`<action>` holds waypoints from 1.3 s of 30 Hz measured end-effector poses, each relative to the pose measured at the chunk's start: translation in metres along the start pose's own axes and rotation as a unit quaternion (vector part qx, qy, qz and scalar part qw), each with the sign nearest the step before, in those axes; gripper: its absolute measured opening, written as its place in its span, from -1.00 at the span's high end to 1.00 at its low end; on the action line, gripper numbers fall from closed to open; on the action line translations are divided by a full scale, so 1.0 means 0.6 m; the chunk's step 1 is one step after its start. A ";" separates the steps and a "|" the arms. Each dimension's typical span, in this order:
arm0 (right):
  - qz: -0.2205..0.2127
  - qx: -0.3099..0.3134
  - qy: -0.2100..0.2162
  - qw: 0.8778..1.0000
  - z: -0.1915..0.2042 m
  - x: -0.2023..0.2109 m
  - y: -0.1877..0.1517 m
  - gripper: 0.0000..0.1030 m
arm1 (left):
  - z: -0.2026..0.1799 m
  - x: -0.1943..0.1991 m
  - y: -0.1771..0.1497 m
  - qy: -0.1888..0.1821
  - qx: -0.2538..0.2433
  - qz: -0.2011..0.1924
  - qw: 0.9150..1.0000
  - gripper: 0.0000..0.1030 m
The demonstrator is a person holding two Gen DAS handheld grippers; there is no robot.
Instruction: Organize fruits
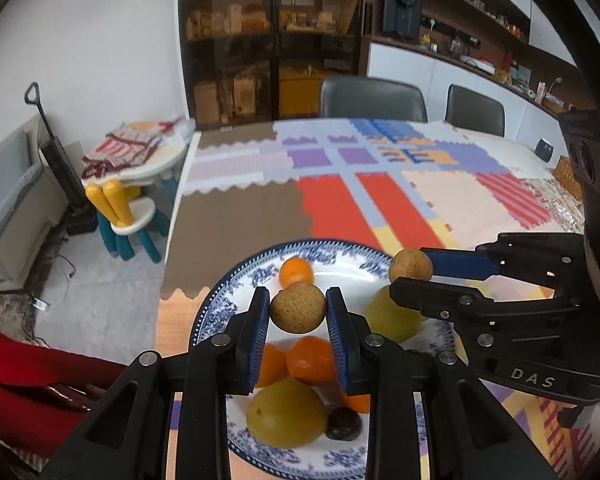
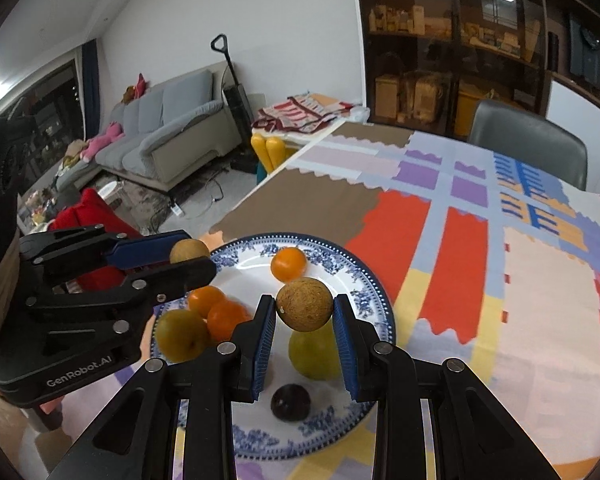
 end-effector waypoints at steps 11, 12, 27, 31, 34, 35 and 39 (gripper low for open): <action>0.030 0.001 0.004 1.000 -0.003 -0.060 -0.005 0.40 | 0.024 -0.057 -0.016 0.008 0.008 0.041 0.999 0.26; 0.031 0.001 0.004 1.000 -0.004 -0.060 -0.005 0.39 | 0.025 -0.055 -0.015 0.014 0.008 0.037 0.999 0.17; -0.017 -0.045 -0.059 0.997 -0.060 0.074 -0.040 -0.09 | -0.040 0.078 -0.023 0.087 0.020 -0.038 0.995 -0.27; -0.037 -0.062 -0.081 0.994 -0.077 0.135 -0.057 -0.27 | -0.073 0.125 -0.024 0.098 0.031 -0.061 0.993 -0.52; -0.053 -0.072 -0.097 0.991 -0.090 0.182 -0.071 -0.40 | -0.101 0.157 -0.024 0.097 0.030 -0.081 0.992 -0.65; -0.057 -0.074 -0.100 0.991 -0.093 0.193 -0.073 -0.43 | -0.114 0.172 -0.026 0.094 0.029 -0.089 0.991 -0.71; -0.074 -0.095 -0.109 0.987 -0.103 0.252 -0.095 -0.51 | -0.146 0.211 -0.034 0.095 0.031 -0.108 0.989 -0.87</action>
Point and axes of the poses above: each gripper's, at about its wrist camera, not at the fingertips, and x roughly against the way its jaws point, z to its left, y to its top, the point moved 9 cm from there along -x, roughly the way its jaws point, and after that the axes turned 3 degrees about x, right-handed, at the moved point
